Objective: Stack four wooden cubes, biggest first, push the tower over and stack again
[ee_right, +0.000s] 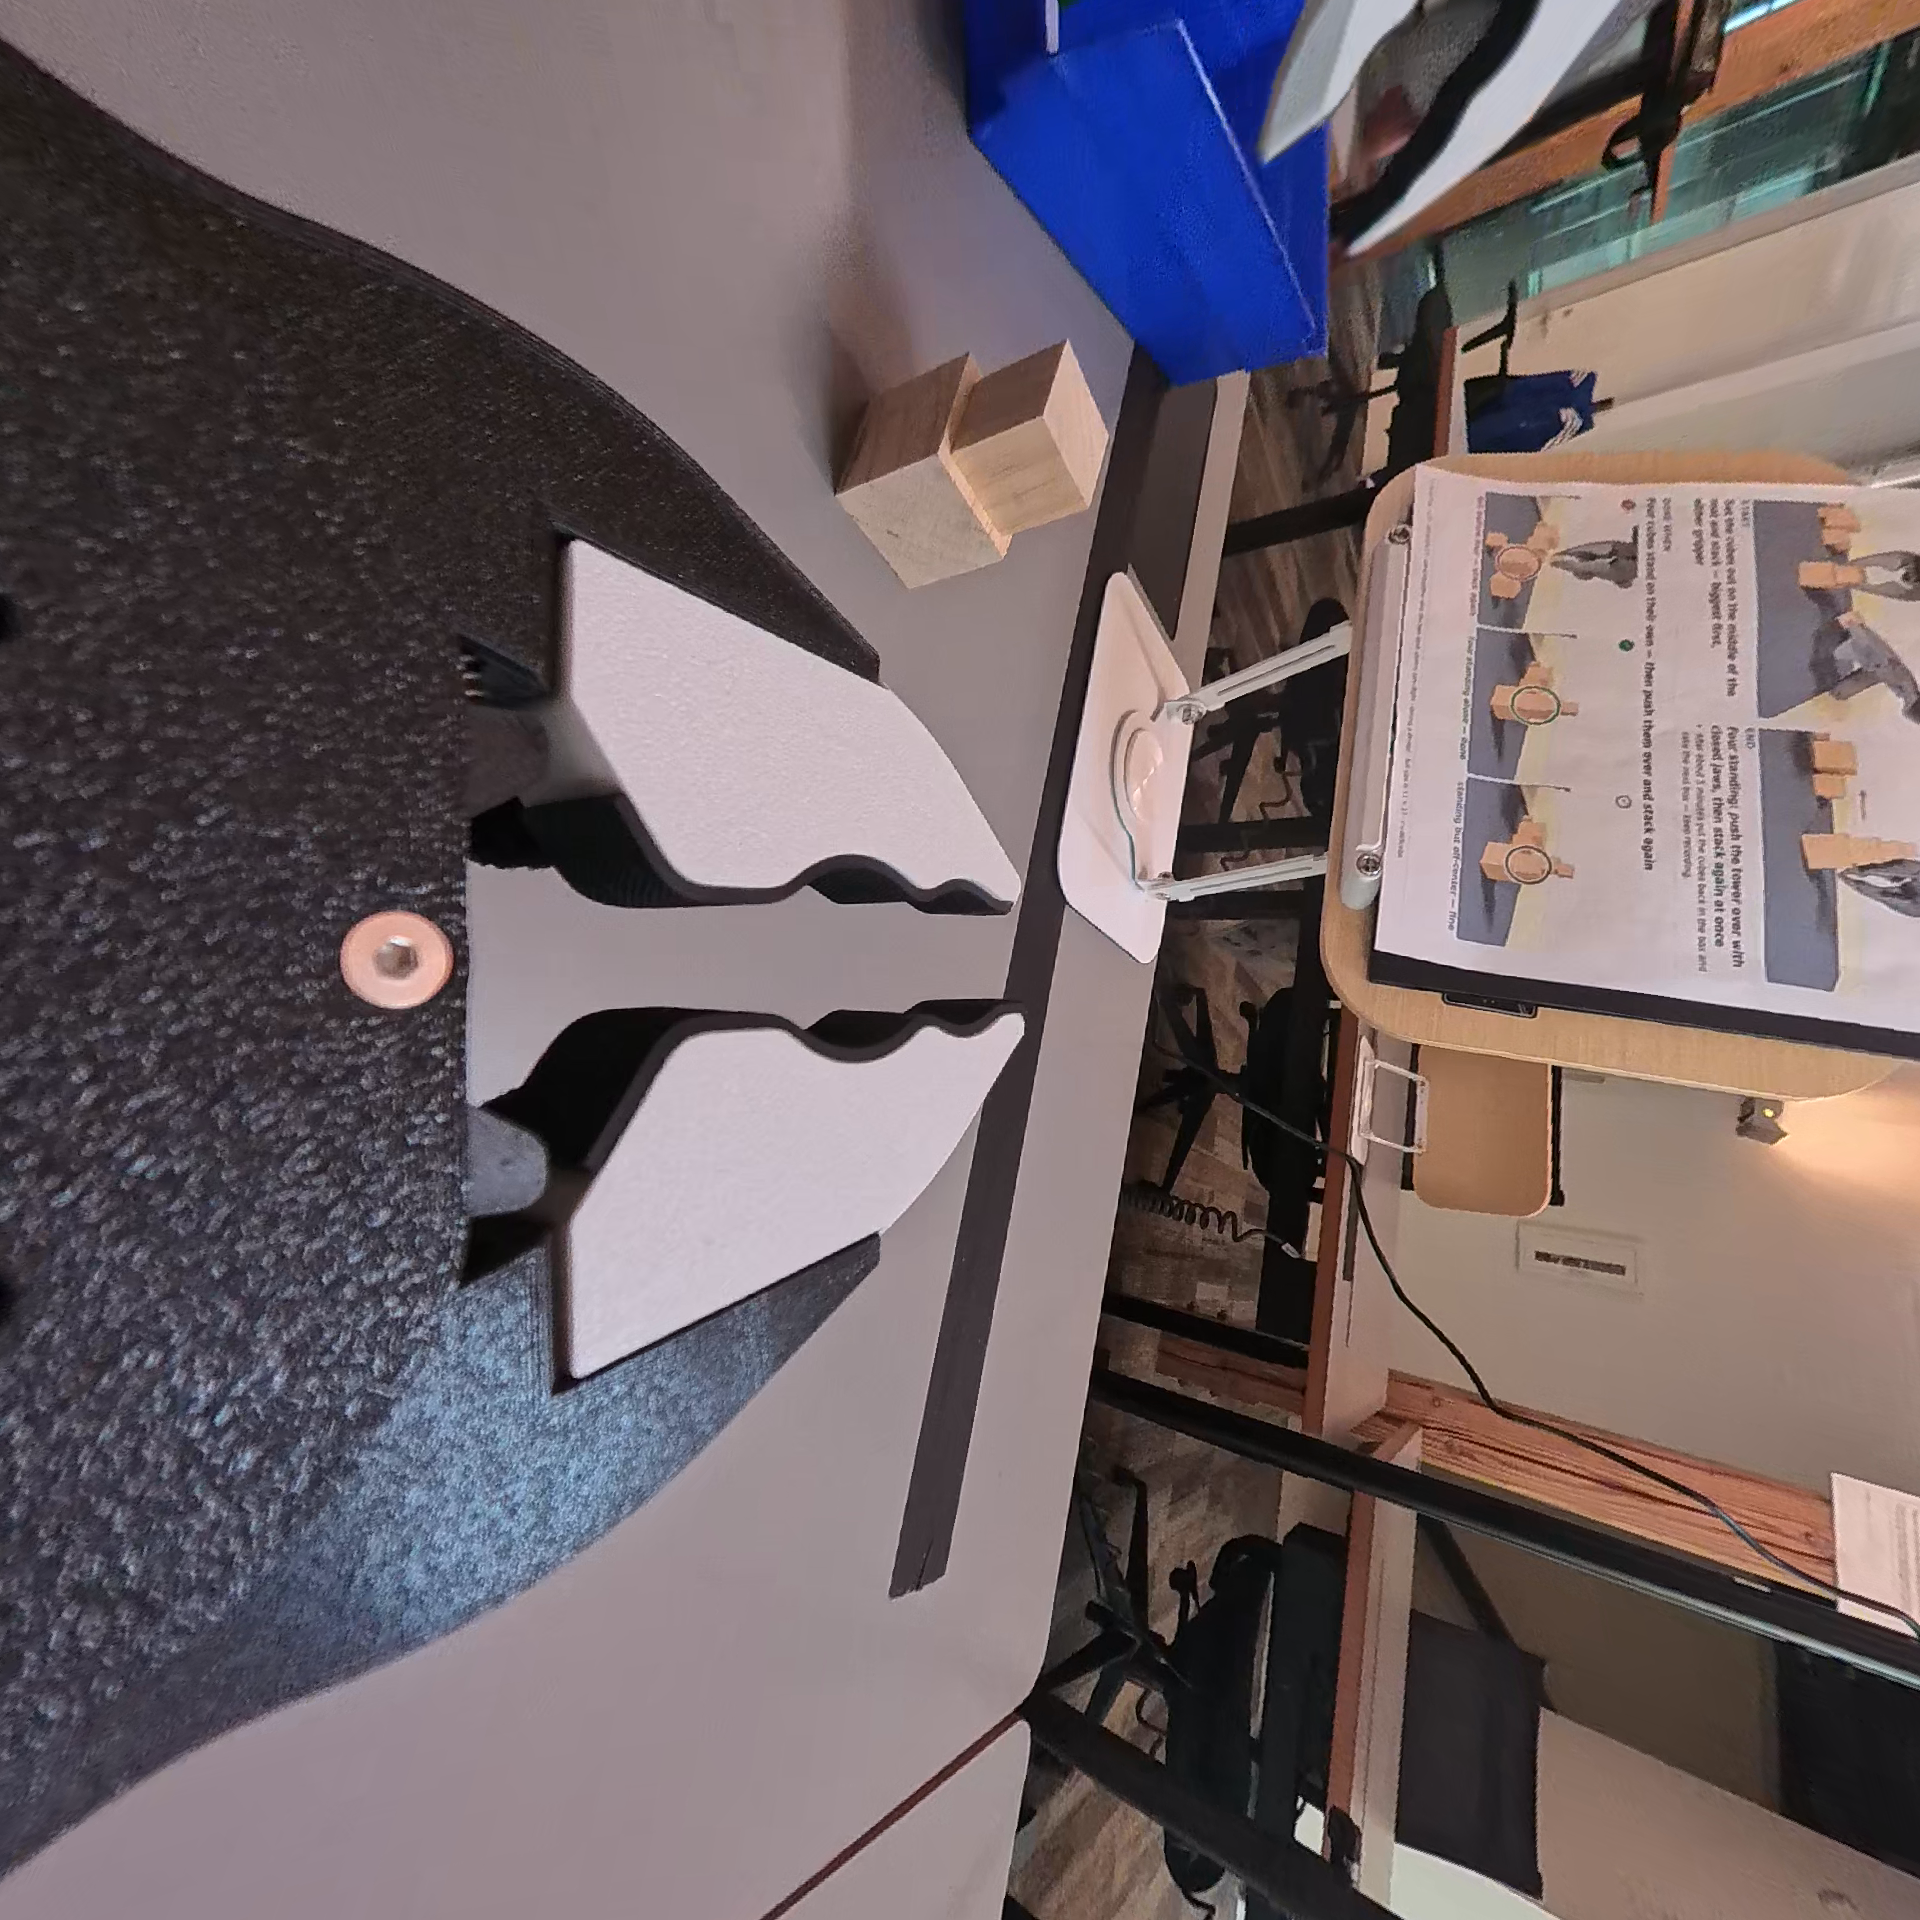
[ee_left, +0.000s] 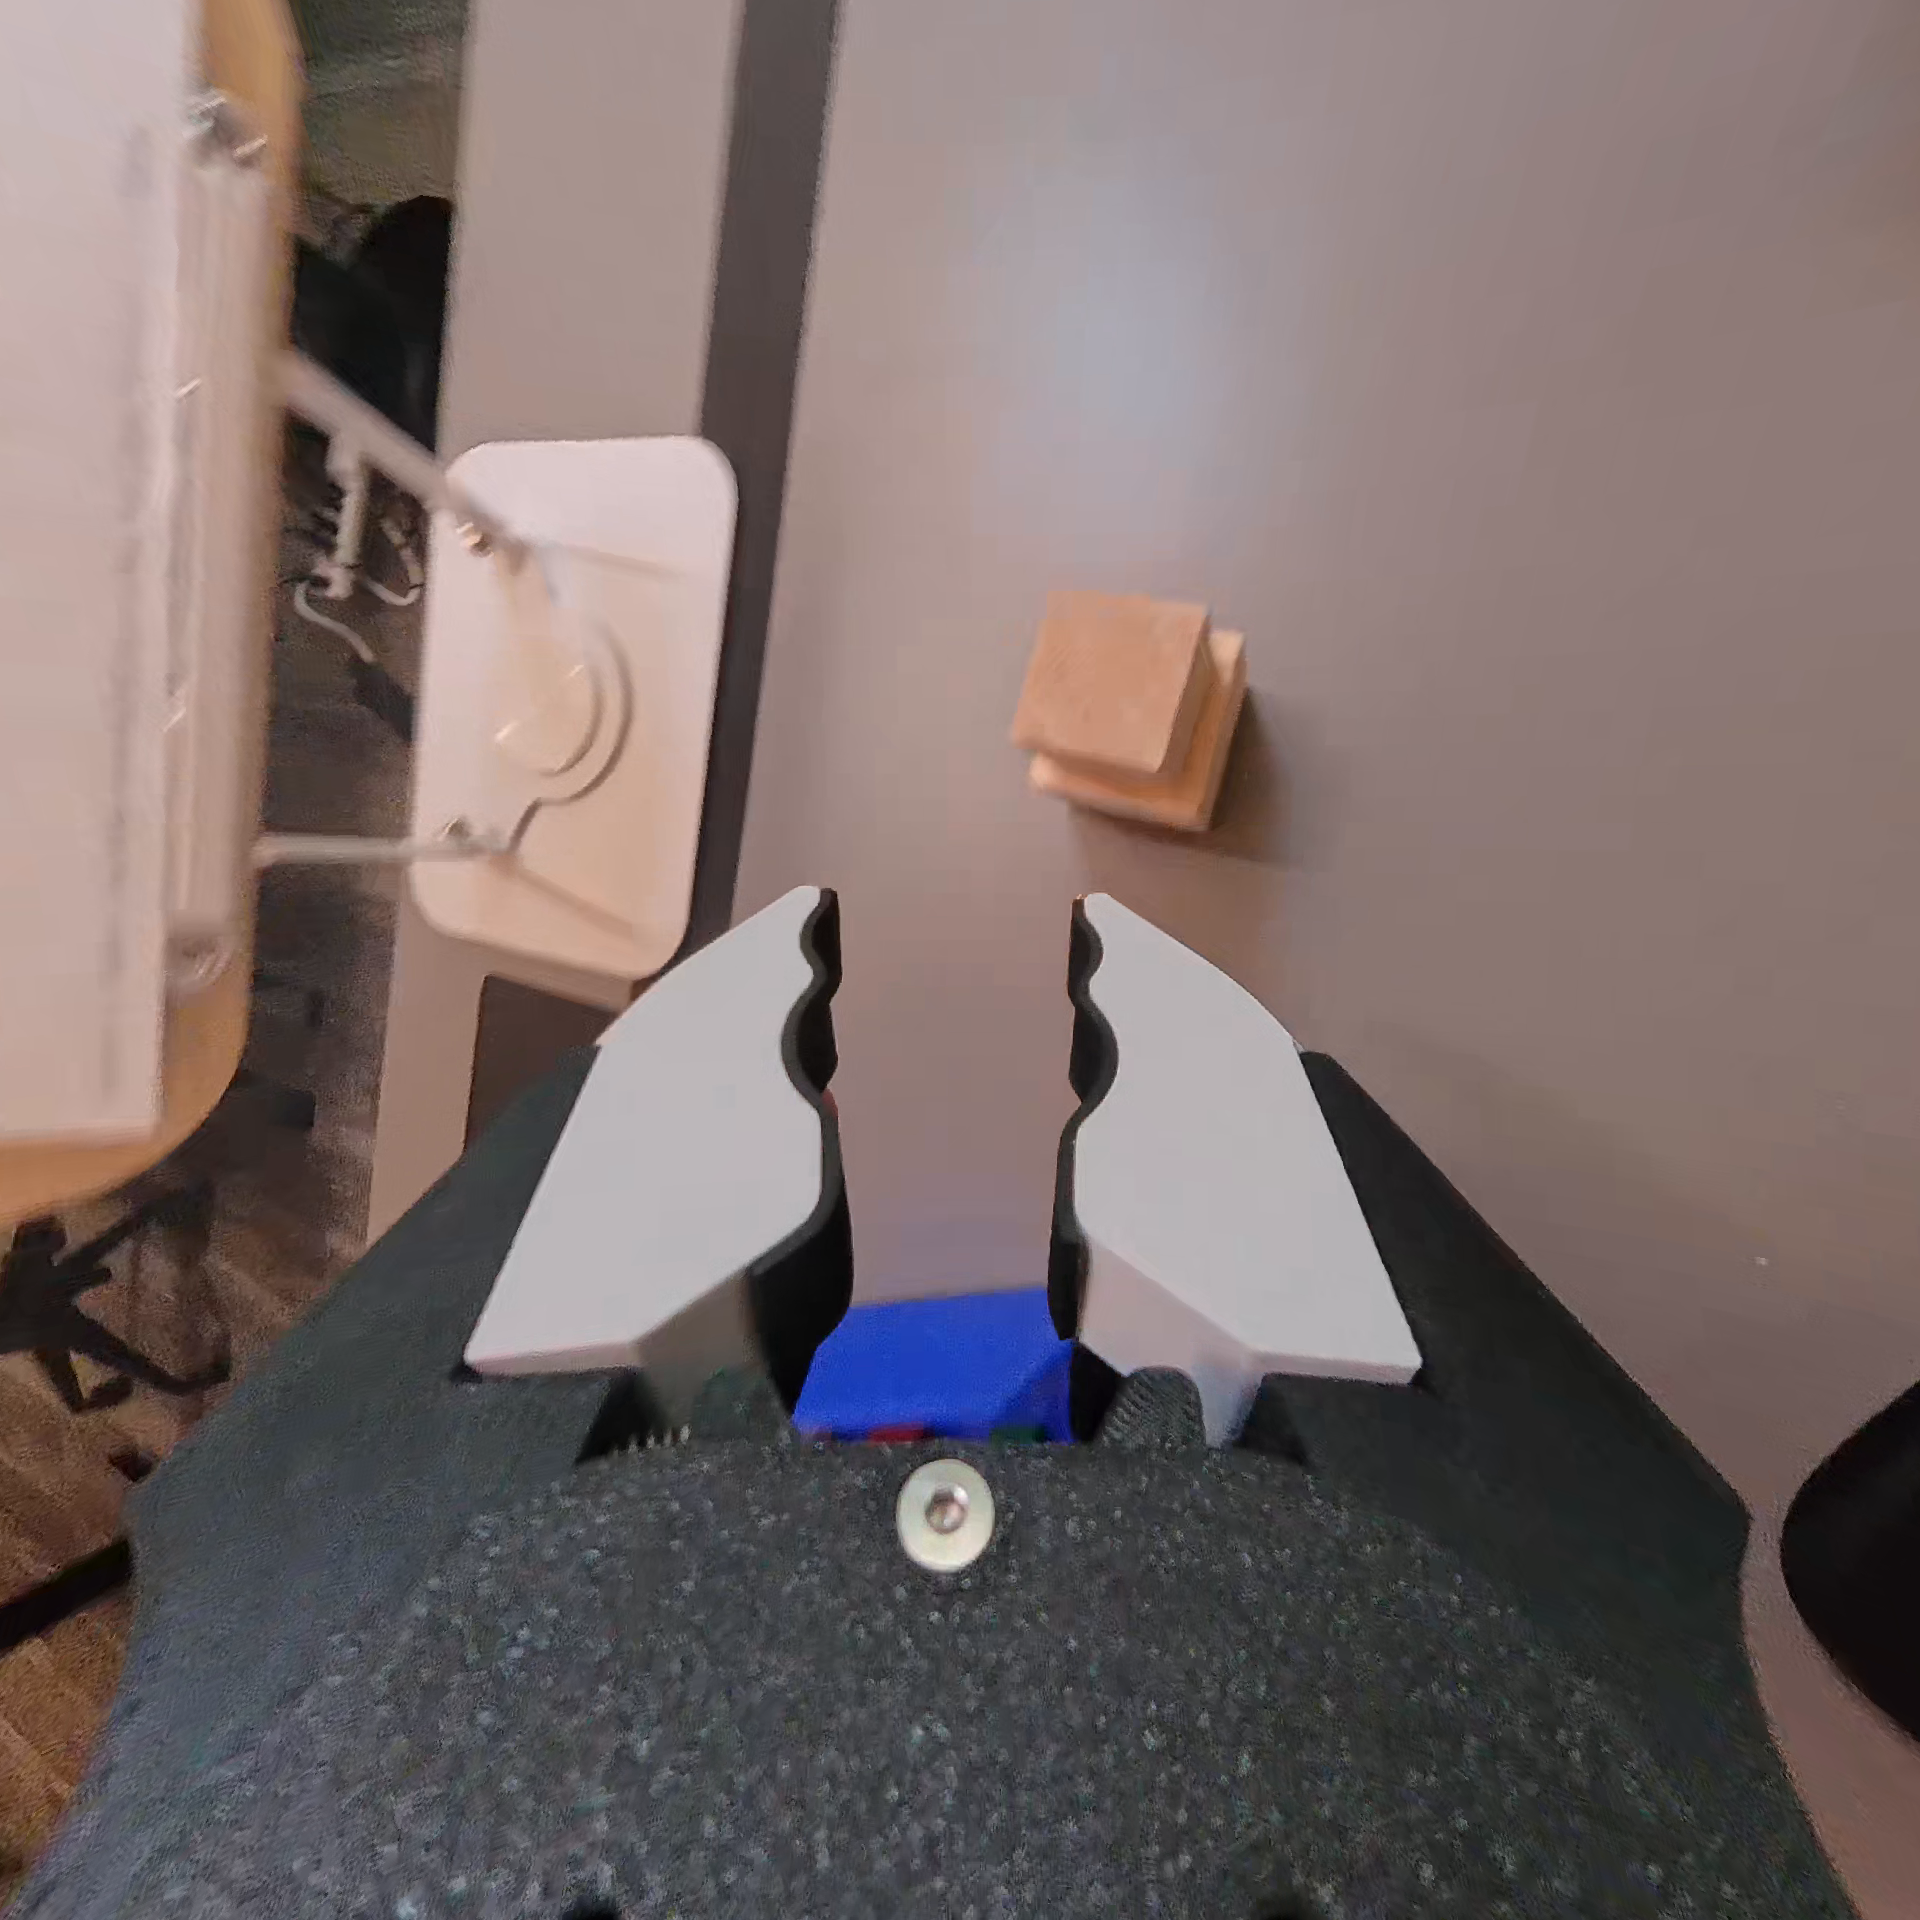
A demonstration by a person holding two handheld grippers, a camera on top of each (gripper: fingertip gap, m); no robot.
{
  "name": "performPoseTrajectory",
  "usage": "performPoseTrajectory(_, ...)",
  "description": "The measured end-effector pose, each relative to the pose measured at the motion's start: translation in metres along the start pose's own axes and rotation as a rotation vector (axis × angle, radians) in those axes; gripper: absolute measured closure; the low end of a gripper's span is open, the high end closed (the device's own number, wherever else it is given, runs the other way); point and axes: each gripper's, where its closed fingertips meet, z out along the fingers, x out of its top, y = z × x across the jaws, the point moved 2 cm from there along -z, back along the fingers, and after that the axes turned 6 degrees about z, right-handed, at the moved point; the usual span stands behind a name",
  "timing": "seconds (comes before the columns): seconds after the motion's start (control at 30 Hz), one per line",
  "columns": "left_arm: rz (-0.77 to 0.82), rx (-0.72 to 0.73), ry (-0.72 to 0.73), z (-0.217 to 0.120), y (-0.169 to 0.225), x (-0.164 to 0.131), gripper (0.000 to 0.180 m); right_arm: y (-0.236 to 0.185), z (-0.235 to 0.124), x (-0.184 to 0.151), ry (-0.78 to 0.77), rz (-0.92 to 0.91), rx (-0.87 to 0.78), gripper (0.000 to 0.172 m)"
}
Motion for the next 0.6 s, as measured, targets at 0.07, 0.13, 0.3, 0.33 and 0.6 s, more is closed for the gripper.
performPoseTrajectory(0.07,-0.066,0.049,0.008,-0.029,-0.013,-0.027,0.139,-0.001,-0.001,0.001,0.006,0.000,0.002,0.156)
performPoseTrajectory(0.13,-0.128,0.079,-0.039,-0.055,-0.022,-0.065,0.139,-0.002,-0.001,0.002,0.009,0.002,0.007,0.156)
performPoseTrajectory(0.3,-0.274,0.035,-0.308,-0.086,-0.018,-0.183,0.136,-0.005,0.001,0.000,-0.001,0.009,0.023,0.156)
performPoseTrajectory(0.33,-0.304,0.009,-0.353,-0.084,-0.013,-0.202,0.135,-0.006,0.002,-0.001,-0.004,0.009,0.025,0.156)
performPoseTrajectory(0.6,-0.340,-0.100,-0.528,-0.051,0.010,-0.283,0.136,-0.008,0.005,-0.009,-0.032,0.000,0.025,0.156)
